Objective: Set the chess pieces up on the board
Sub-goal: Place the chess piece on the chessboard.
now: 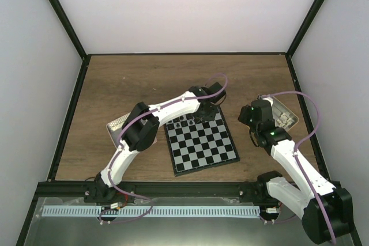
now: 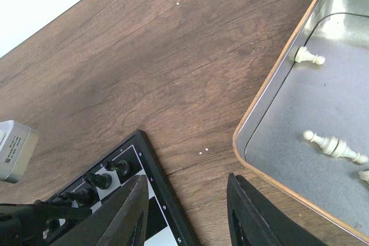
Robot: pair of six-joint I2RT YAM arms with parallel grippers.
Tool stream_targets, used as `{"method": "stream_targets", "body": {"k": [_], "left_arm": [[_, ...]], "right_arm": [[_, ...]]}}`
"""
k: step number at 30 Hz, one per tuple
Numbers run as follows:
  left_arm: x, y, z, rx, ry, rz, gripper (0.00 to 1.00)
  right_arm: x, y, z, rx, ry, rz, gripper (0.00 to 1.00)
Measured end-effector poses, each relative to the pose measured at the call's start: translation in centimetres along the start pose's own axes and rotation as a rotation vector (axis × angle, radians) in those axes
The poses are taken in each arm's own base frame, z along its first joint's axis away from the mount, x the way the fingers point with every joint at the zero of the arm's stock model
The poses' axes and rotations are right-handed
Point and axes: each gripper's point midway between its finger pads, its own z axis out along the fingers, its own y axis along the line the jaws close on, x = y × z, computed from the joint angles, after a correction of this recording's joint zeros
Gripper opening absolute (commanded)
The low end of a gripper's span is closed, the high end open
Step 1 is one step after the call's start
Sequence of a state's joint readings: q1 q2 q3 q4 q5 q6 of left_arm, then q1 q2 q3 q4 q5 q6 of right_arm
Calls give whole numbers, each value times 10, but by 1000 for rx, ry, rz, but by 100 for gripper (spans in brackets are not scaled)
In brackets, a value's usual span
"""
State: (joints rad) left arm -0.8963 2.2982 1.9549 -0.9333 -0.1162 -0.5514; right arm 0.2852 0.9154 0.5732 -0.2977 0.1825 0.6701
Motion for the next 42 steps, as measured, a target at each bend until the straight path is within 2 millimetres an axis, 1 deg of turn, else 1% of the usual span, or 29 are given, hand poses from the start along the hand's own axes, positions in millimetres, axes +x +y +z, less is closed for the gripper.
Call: {"method": "stream_targets", "body": {"k": [10, 18, 29, 31, 35, 42], "left_arm": [[8, 5, 6, -17, 20, 0, 18], [12, 8, 9, -25, 31, -12, 6], [5, 4, 9, -9, 0, -12, 5], [4, 3, 9, -6, -6, -12, 7], [3, 3, 9, -6, -11, -9, 14], [4, 1, 9, 6, -1, 8, 24]], "right_arm": [[1, 1, 0, -7, 5, 0, 39], [2, 2, 1, -17, 10, 1, 39], [3, 3, 2, -23, 12, 1, 39], [4, 3, 2, -22, 13, 1, 39], [6, 2, 3, -19, 17, 0, 39], [6, 2, 3, -20, 17, 0, 40]]}}
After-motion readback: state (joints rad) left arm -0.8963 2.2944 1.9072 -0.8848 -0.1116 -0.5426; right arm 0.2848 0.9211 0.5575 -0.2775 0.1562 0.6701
